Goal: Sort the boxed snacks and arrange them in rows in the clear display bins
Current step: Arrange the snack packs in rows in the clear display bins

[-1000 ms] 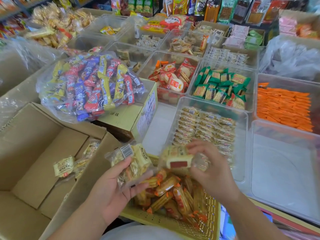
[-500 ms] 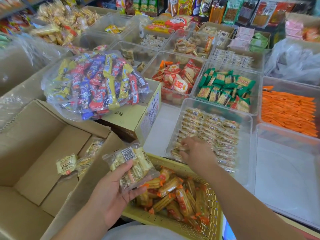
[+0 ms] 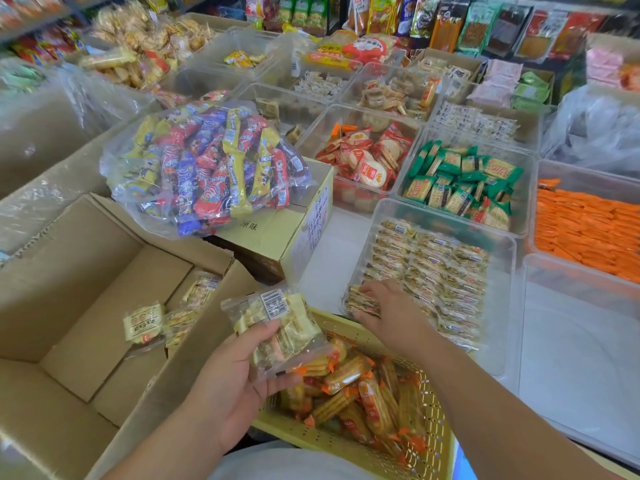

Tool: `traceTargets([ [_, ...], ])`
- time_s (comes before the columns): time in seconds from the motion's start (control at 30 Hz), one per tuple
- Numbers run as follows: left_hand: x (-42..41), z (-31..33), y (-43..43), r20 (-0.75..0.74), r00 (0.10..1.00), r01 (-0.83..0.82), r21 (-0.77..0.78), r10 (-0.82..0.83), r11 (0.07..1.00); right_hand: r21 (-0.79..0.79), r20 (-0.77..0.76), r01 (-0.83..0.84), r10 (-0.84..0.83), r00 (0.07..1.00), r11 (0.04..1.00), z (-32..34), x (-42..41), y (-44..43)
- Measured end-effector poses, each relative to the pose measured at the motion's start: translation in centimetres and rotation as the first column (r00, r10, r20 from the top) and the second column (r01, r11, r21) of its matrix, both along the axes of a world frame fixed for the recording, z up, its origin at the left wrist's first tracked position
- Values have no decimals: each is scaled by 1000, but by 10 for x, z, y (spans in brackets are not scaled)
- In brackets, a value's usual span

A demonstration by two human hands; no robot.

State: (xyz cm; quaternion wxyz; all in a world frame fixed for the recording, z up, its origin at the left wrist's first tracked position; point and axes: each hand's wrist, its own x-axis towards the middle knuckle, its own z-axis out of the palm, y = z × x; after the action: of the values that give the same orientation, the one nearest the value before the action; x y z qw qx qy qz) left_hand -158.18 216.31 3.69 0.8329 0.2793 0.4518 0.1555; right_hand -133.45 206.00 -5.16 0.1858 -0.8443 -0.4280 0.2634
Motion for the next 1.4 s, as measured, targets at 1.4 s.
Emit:
traceTargets([
  [1.4,107,-60,10,-986,121,866,160,-113,-474,165,43,247,-258,965,955,22,38,-15],
])
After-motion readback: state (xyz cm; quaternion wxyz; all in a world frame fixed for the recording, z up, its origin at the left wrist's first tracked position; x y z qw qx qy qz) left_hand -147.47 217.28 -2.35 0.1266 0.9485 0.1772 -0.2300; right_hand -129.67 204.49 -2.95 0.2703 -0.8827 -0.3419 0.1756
